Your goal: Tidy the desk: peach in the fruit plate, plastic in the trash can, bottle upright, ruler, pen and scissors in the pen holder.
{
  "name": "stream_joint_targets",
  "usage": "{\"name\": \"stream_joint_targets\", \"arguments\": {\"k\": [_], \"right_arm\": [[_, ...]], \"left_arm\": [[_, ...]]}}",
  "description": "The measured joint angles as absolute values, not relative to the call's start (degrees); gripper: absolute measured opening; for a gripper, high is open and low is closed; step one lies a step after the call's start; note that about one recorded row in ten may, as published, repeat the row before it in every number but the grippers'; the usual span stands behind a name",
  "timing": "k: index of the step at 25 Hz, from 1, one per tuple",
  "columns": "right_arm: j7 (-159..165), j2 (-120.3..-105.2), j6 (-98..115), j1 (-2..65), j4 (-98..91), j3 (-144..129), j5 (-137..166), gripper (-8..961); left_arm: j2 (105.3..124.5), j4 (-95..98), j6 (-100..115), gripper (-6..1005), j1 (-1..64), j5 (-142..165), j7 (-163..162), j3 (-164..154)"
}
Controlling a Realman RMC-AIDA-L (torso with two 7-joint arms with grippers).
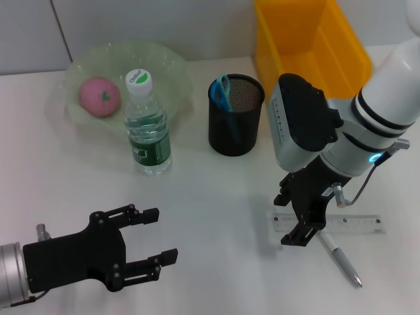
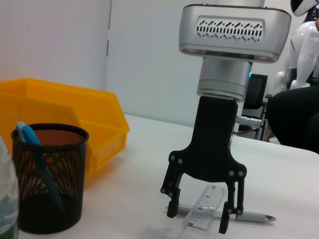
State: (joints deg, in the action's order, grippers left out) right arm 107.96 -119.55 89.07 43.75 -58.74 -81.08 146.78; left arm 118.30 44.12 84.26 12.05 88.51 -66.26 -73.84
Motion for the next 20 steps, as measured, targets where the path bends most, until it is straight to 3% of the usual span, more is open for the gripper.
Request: {"name": "stream_joint_targets", "arguments": {"k": [20], "right_arm": [[108.0,-119.52,87.4,45.0,-55.5,-81.1,146.8,710]], "left_arm": [[118.30,44.0,84.5,755,12.0,88.5,-66.7,-73.8]]}}
